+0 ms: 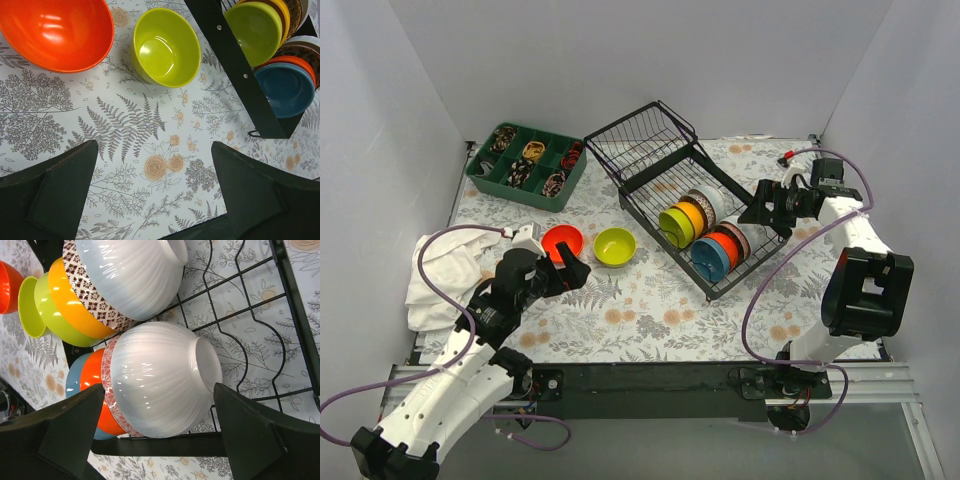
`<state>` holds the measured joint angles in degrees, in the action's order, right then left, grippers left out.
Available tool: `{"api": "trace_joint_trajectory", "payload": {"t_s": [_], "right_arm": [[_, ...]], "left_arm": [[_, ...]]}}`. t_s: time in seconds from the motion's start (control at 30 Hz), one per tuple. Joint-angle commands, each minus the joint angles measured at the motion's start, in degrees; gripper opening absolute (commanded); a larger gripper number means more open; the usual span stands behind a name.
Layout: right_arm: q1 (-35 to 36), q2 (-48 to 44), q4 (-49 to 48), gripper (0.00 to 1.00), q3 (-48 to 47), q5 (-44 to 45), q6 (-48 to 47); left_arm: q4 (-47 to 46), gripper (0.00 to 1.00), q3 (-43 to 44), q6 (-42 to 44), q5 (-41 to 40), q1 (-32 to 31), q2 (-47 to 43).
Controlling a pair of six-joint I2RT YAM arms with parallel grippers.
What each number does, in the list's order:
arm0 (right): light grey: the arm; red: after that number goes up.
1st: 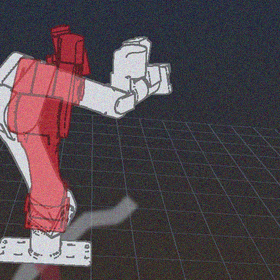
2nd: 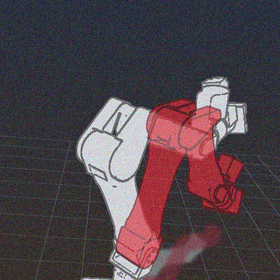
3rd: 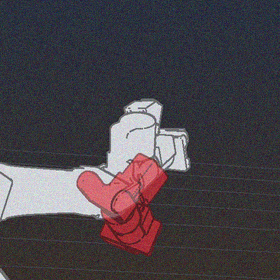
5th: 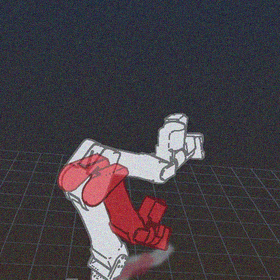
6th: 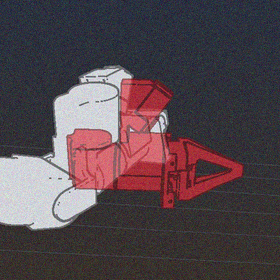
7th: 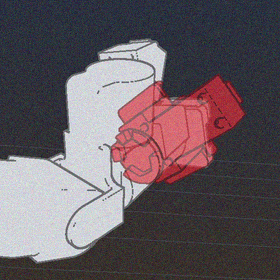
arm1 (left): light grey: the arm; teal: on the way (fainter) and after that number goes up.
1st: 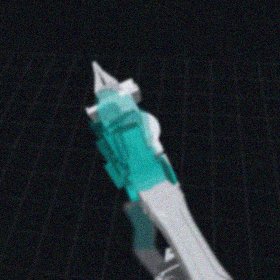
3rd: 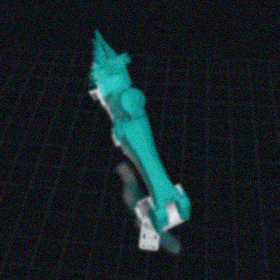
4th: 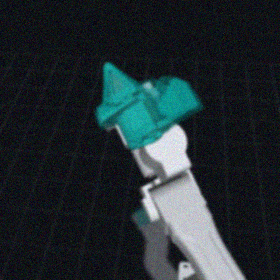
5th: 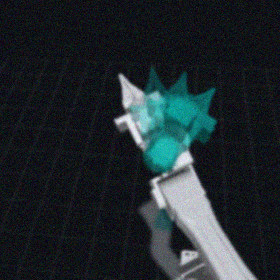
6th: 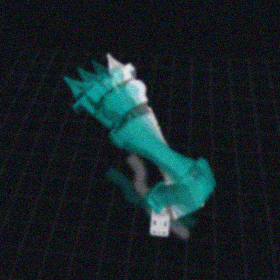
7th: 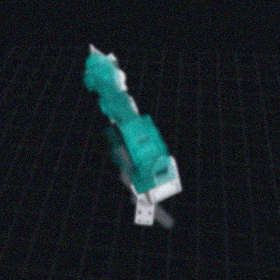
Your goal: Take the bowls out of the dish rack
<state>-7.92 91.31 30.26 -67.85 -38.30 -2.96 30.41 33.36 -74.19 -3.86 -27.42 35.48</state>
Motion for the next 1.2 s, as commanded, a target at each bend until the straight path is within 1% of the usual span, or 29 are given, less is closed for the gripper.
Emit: {"api": "trace_joint_trajectory", "payload": {"t_s": [0.0, 0.17, 0.43, 0.57, 0.8, 0.9, 1.03, 1.17], "right_arm": [[-0.5, 2.0, -0.9, 0.99, -3.1, -5.2, -4.8], [-0.5, 4.0, -1.0, 0.99, -1.8, -6.3, -6.0], [-0.5, 6.7, -1.3, 0.98, -0.5, -11.8, -7.1], [-0.4, 6.2, -1.4, 0.98, 1.3, -13.6, -7.3], [0.0, 6.1, -1.4, 0.96, 1.4, -12.8, -7.4], [0.5, 5.8, -1.5, 0.96, 1.7, -10.8, -6.8], [1.5, 5.2, -1.2, 0.95, 1.8, -6.2, -6.6], [2.7, 4.1, -1.2, 0.95, 2.1, -4.2, -7.2]], "left_arm": [[-1.8, 0.98, 0.2, 1.2, 0.4, 0.4, -0.2], [-2.0, 0.98, 0.1, 1.3, 0.0, 0.4, -0.6], [-2.2, 0.98, 0.0, 1.4, 0.4, 0.3, 0.3], [-2.5, 0.98, -0.1, 1.5, 0.6, 0.4, 0.6], [-2.7, 0.98, -0.1, 1.8, 1.3, 0.4, 1.3], [-3.0, 0.98, -0.1, 2.0, 2.1, 0.4, 1.5], [-3.2, 0.98, -0.2, 2.0, 2.2, 0.4, 1.3], [-3.2, 0.98, -0.2, 2.0, 2.0, 0.4, 1.1]]}}
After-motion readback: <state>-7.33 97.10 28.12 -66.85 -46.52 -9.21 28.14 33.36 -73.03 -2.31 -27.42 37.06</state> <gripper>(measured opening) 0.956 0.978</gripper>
